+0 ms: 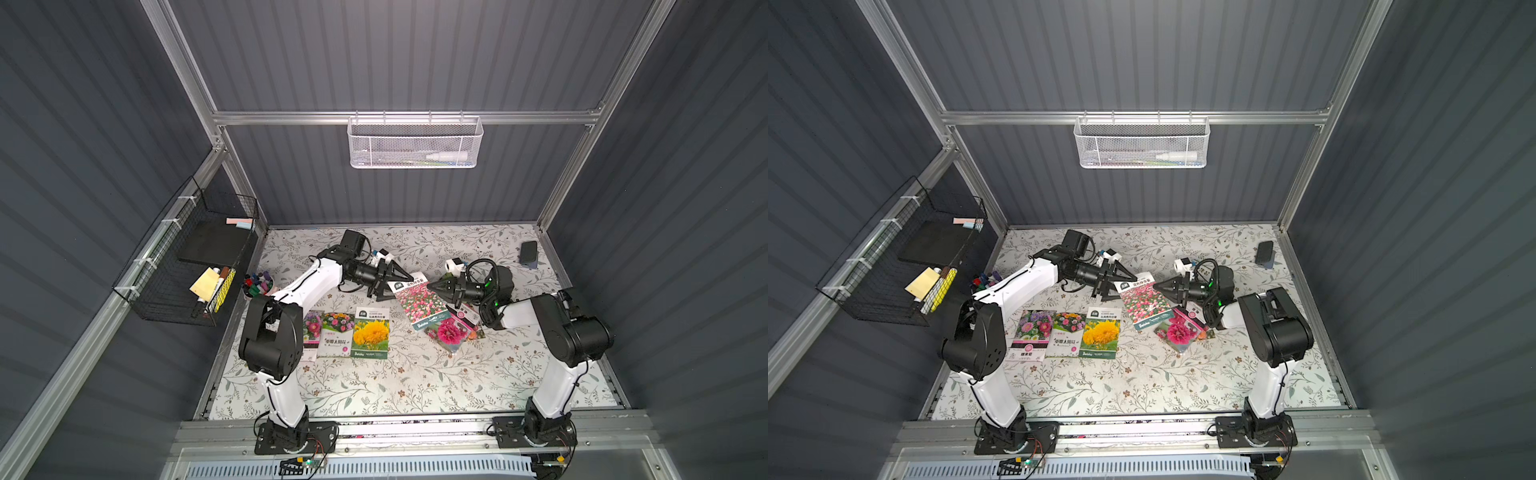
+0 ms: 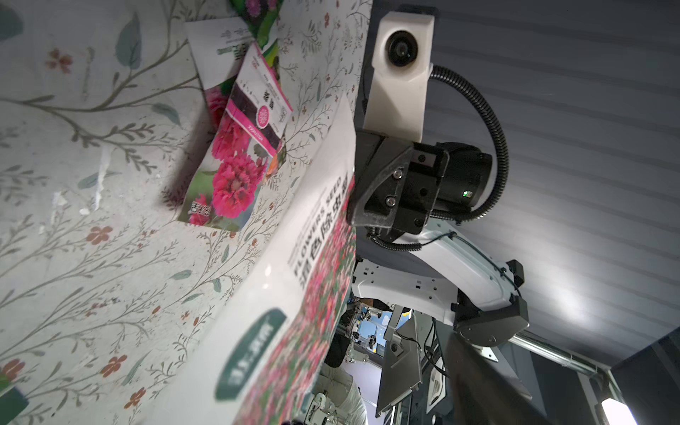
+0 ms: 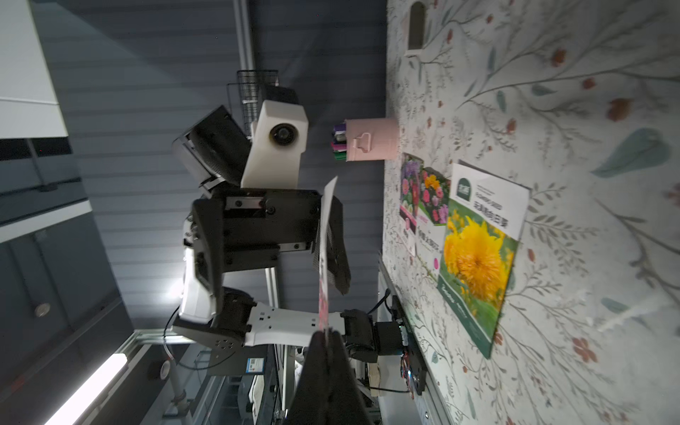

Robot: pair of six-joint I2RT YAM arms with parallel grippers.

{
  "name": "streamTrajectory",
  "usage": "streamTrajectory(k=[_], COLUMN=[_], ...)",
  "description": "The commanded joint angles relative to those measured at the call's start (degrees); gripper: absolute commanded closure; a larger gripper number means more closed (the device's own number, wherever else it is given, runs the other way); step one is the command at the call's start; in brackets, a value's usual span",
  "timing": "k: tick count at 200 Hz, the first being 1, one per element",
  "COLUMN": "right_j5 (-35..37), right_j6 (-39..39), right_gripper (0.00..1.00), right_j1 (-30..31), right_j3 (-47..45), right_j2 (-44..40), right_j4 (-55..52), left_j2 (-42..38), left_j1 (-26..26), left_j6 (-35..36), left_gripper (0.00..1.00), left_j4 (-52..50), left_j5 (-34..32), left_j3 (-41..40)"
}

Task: Arrange the seed packets in a row
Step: Pick up the seed packet from the center of the board, then place the seed packet at the center of the board.

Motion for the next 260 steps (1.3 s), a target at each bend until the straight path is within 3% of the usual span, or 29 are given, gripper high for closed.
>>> streamTrajectory(k=[1, 15, 30, 66, 100, 170, 201, 260], right_j5=[8.18, 16.66, 24.85, 34.78, 40.41, 47.21, 54.14, 56.45], right_j6=[-20.68, -30.91, -35.88, -36.62, -33.92, -28.50, -27.07, -26.35], right_gripper=[1.00, 1.00, 1.00, 1.00, 1.00, 1.00, 1.00, 1.00], right_j1=[2.29, 4.87, 7.78, 10.97, 11.33, 16.42, 17.90, 20.35], right_j3=[1.96, 4.81, 6.53, 5.72, 0.81, 1.34, 0.03, 1.81], right_j2=[-4.99, -8.55, -11.19, -12.86, -12.86, -6.95, -8.27, -7.68], right_j4=[-27.68, -43.39, -50.45, -51.73, -49.15, -46.75, -48.98, -51.55], left_j2=[1.10, 0.21, -1.13, -4.93, -8.79, -11.32, -12.37, -12.66], left_j1=[1.35, 1.79, 2.02, 2.11, 2.46, 2.55, 2.55, 2.55], left_j6=[2.18, 1.91, 2.20, 1.88, 6.77, 4.26, 4.33, 3.68], left_gripper=[0.00, 0.01, 0.01, 0.01, 0.00, 0.01, 0.00, 0.00], left_j4=[-7.95, -8.85, -9.35, -11.37, -19.31, -16.12, -16.17, -15.03], left_j5=[-4.80, -8.25, -11.57, -21.99, -34.67, -37.27, -37.44, -36.71], left_j3=[1.37, 0.26, -0.96, -3.03, -5.70, -9.05, -9.63, -9.99])
